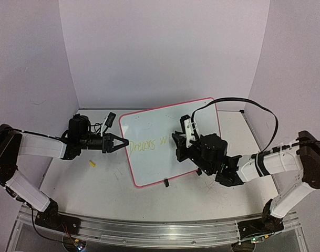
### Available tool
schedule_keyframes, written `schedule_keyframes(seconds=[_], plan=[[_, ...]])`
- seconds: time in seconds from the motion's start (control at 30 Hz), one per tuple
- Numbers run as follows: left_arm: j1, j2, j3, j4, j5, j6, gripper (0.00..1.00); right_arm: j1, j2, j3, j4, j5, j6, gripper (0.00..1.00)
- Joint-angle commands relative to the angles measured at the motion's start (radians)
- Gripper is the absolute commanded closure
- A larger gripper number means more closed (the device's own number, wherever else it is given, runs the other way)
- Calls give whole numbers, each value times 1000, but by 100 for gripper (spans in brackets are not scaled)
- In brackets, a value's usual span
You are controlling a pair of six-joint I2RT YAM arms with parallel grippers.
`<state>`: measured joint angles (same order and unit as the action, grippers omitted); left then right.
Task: Write a sentence on the whiteboard
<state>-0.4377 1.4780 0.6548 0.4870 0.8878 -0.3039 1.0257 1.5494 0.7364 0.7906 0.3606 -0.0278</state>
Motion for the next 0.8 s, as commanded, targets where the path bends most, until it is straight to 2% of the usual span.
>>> schedule_keyframes(seconds=[0.0,0.27,0.77], plan=[[-22,-5,33,-31,-27,75,100,-12,-8,8,46,-50,-18,100],[-22,1,35,-33,-27,74,100,-10,34,49,0,-111,-35,100],[-22,5,43,-34,-30,71,100,-9,35,46,-7,-60,-26,100]])
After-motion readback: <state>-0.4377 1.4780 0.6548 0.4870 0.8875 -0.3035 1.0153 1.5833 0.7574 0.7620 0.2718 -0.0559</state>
